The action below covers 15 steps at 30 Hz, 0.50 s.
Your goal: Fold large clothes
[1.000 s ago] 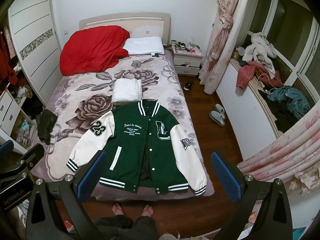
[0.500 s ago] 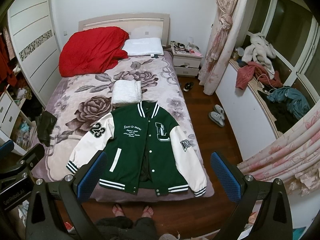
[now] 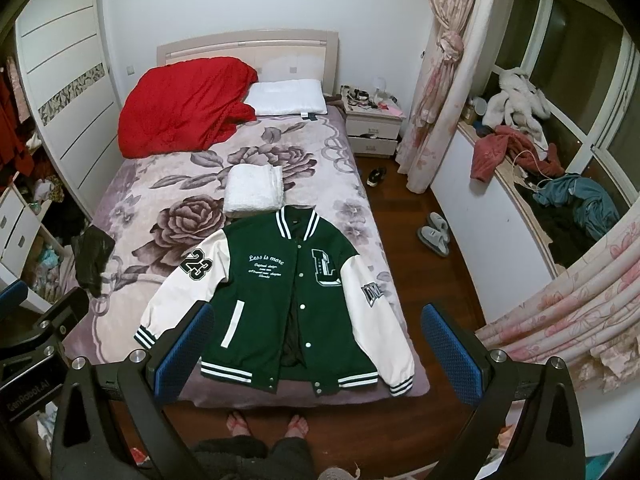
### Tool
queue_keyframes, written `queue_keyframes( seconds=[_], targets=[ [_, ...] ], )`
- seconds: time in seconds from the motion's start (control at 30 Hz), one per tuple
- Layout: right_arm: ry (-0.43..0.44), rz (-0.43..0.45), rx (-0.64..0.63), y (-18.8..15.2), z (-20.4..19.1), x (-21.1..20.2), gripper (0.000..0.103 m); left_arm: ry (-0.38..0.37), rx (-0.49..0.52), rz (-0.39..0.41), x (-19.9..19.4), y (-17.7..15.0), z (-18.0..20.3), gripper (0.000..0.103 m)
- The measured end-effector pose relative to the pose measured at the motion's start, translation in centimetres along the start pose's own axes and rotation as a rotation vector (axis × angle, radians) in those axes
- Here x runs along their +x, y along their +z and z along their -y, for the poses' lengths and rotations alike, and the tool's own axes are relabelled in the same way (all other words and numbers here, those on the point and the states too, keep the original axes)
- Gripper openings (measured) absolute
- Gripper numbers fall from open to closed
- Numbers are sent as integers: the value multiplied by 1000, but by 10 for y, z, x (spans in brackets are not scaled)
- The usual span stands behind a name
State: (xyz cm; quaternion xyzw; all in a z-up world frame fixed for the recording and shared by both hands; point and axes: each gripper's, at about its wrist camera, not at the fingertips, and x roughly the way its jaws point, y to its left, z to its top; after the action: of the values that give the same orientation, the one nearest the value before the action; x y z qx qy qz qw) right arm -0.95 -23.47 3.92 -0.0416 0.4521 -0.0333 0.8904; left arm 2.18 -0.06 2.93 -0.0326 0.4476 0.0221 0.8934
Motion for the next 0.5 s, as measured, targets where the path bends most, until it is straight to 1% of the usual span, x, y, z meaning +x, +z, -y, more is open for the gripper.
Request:
queue_keyframes(
  seconds=[0.17, 0.27, 0.3, 0.37, 0.43, 0.5],
  targets=[
    [0, 0, 0, -3, 1, 0, 103, -14, 3, -6, 2, 10, -2, 103],
    [-6, -7, 13, 2, 3, 4, 103, -17, 6, 2, 10, 19, -6, 103],
    [-8, -12, 22, 4, 4, 9, 103, -14, 11, 8, 15, 18, -9, 103],
    [17, -11, 48, 9, 7, 21, 103, -1, 30, 27, 32, 21, -12, 103],
    [39, -17, 66, 24, 9, 37, 103, 29, 47, 53, 51, 15, -17, 103],
    [46, -35, 89, 24, 15, 68, 103, 71, 70, 94, 79, 14, -19, 103]
  ],
)
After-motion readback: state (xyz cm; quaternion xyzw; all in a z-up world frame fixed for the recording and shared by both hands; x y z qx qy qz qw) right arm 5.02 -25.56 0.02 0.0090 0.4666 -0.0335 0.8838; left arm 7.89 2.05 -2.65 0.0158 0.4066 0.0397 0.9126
